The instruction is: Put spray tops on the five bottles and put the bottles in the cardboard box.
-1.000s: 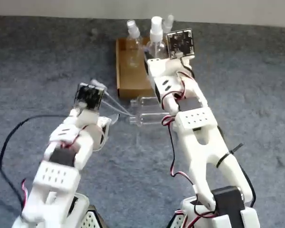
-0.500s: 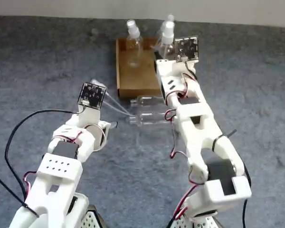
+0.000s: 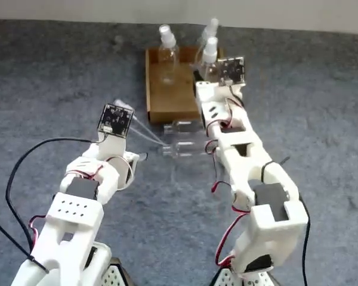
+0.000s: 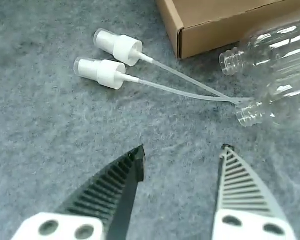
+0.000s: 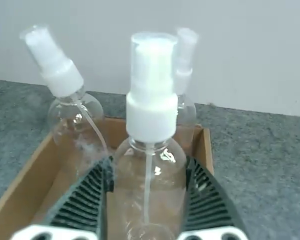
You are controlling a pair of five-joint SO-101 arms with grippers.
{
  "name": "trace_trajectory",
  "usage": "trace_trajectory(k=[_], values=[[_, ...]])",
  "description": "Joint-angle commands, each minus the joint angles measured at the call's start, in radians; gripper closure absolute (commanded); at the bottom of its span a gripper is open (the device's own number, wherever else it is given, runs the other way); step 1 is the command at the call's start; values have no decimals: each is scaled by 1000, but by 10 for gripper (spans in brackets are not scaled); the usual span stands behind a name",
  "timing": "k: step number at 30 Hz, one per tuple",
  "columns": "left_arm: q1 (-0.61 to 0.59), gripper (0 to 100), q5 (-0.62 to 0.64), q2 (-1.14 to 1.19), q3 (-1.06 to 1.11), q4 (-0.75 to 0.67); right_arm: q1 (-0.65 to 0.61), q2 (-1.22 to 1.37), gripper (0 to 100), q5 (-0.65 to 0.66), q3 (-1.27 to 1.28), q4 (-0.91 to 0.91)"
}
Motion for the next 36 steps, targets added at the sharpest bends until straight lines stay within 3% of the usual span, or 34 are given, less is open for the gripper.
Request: trace_trajectory(k=[1,36], values=[[-12,811,-3,-1,-5,-26,12,-8,994,11,-77,-45],[-13,811,-3,1,-5,-26,56,114,988,12,-189,-50]])
